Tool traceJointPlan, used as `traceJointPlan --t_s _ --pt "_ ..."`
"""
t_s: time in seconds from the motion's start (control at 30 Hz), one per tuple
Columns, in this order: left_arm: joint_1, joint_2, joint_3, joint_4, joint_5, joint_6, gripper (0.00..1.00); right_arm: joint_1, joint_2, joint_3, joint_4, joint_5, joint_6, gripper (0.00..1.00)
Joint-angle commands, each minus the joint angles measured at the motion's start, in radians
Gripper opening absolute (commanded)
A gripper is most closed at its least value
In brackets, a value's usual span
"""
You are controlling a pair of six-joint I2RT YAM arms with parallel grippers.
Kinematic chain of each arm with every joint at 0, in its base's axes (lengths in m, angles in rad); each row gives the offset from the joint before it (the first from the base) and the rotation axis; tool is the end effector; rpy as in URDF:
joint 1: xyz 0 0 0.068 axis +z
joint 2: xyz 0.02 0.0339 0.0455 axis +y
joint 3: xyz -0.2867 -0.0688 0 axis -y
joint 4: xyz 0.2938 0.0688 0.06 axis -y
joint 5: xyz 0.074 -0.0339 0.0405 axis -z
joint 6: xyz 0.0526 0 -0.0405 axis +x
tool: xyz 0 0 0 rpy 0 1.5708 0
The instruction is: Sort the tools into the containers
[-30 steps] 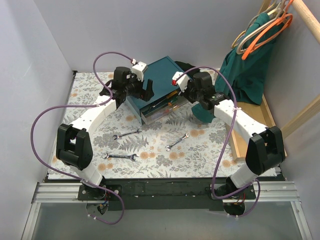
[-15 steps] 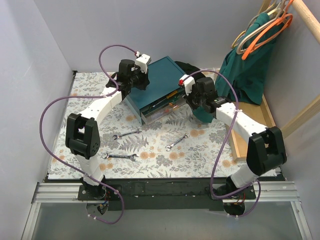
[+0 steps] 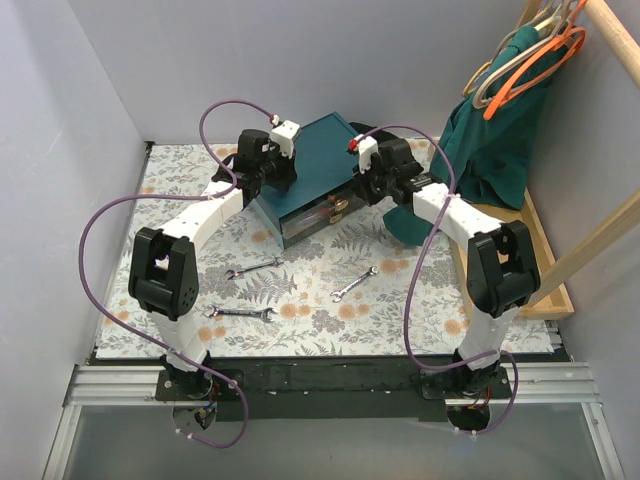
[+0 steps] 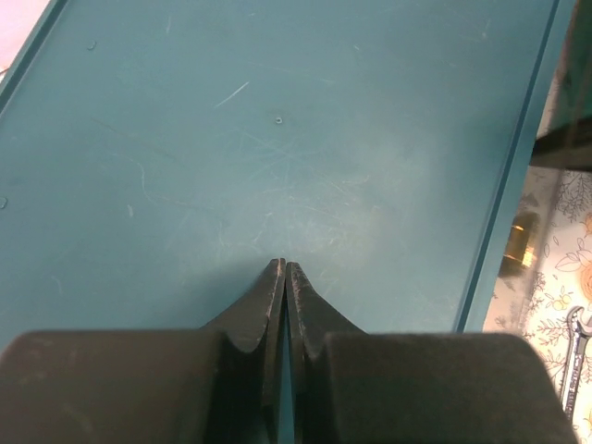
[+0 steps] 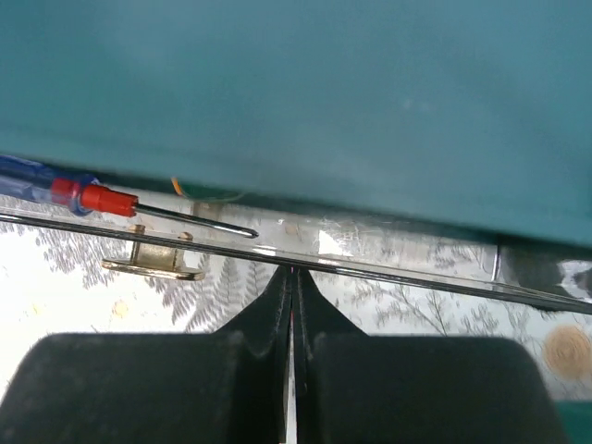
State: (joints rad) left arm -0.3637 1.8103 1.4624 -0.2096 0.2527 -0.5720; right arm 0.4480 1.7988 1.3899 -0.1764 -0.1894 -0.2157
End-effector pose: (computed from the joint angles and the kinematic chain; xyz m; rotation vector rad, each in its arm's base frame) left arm 0.4539 -0.1868 0.2822 -0.0750 2.2192 -0.8055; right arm 0.4310 0.2181 0.2616 -0.8082 2.0070 0.3383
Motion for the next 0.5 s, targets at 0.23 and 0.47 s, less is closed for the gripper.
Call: traceJointPlan --t_s 0.23,0.47 --pt "-0.004 -0.045 -0.034 -0.05 0.017 -0.008 0.0 -0.008 0.019 -0.014 0.207 -0.116 0.09 0.01" --pt "-0.004 -0.06 -0.022 -0.048 0.005 -0.014 0.0 -0.026 -0.139 -0.183 0.198 -0.251 -0.213 0.37"
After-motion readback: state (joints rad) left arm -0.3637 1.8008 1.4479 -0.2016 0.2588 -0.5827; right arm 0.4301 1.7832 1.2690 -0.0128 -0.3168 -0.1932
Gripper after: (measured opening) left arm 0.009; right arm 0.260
